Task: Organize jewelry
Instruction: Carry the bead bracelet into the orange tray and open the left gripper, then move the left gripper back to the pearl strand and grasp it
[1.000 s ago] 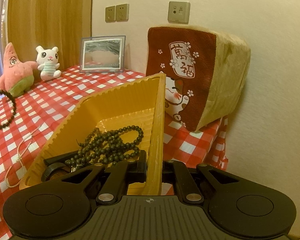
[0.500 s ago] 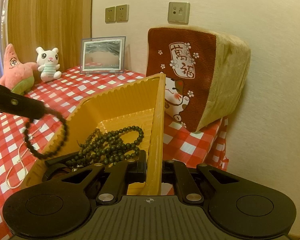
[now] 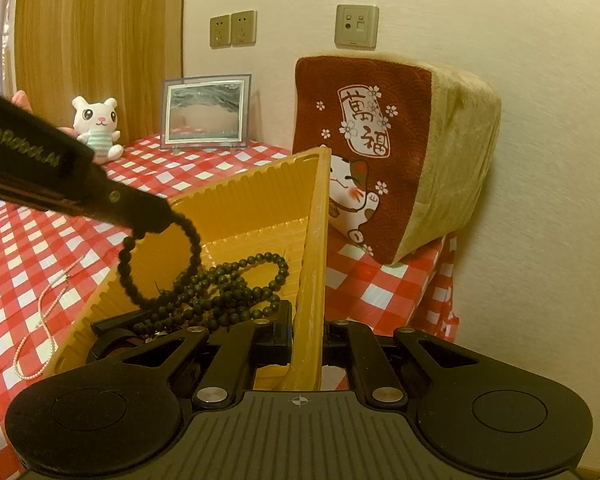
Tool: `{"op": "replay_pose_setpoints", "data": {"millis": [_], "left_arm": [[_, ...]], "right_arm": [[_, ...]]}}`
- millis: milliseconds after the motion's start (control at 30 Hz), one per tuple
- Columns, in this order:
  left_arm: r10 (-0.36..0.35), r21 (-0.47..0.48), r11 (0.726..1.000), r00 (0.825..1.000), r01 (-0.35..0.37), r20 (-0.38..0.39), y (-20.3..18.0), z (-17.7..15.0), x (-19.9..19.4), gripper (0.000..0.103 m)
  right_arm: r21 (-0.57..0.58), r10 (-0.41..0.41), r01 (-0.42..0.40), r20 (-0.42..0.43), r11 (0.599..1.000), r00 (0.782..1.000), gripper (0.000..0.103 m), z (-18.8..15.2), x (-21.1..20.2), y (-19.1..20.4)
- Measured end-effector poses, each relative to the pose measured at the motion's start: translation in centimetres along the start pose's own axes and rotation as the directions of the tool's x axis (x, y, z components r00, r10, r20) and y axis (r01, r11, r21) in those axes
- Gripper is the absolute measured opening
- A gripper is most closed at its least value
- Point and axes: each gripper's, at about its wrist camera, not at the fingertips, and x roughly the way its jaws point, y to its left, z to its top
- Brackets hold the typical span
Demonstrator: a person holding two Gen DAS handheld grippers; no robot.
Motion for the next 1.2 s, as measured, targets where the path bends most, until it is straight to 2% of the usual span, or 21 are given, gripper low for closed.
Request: {"op": "replay_pose_setpoints", "data": {"millis": [200, 267, 400, 567, 733, 900, 1033, 1200], "left_arm": [[0.007, 0.002, 1.000, 1.000, -0.007, 0.014, -0.2, 0.5, 0.6, 0.007], [0.007, -0.006, 1.000, 1.000, -0.007, 0.020, -0.1, 0.5, 0.5, 0.018], [0.019, -0.029, 0.999, 0.999, -0.018, 0.036, 0.9, 0.7, -0.5, 0.020], [0.099, -0.078, 0.993, 0.993, -0.094, 0.067, 4.0, 0.5, -3.1, 0.020], [0.248, -0.113, 0.964, 0.966, -0.240, 0.067, 8.1, -0.8, -6.1, 0.020], [0.370, -0.179, 0.916, 0.929, -0.360, 0.023, 12.1, -2.9, -8.4, 0.020], [0.417, -0.206, 0.888, 0.909, -0.412, -0.020, 13.8, -4.9, -9.3, 0.020], [0.427, -0.196, 0.880, 0.901, -0.434, -0.078, 13.8, -6.9, -8.0, 0.020]], "right_arm": [[0.001, 0.000, 0.000, 0.000, 1.000, 1.000, 0.008, -0.1, 0.0, 0.0], [0.002, 0.000, 0.000, -0.001, 1.000, 1.000, 0.008, -0.1, 0.0, 0.0], [0.004, 0.001, -0.001, -0.002, 1.000, 1.000, 0.008, -0.2, 0.1, -0.1], [0.006, 0.002, -0.002, -0.002, 1.000, 1.000, 0.008, -0.3, 0.1, -0.2], [0.007, 0.002, -0.002, -0.002, 1.000, 1.000, 0.007, -0.4, 0.1, -0.2], [0.006, 0.002, -0.002, -0.003, 1.000, 1.000, 0.007, -0.4, 0.2, -0.3], [0.004, 0.001, -0.001, -0.002, 1.000, 1.000, 0.007, -0.5, 0.2, -0.3], [0.004, 0.001, -0.001, -0.003, 1.000, 1.000, 0.007, -0.5, 0.2, -0.3]]}}
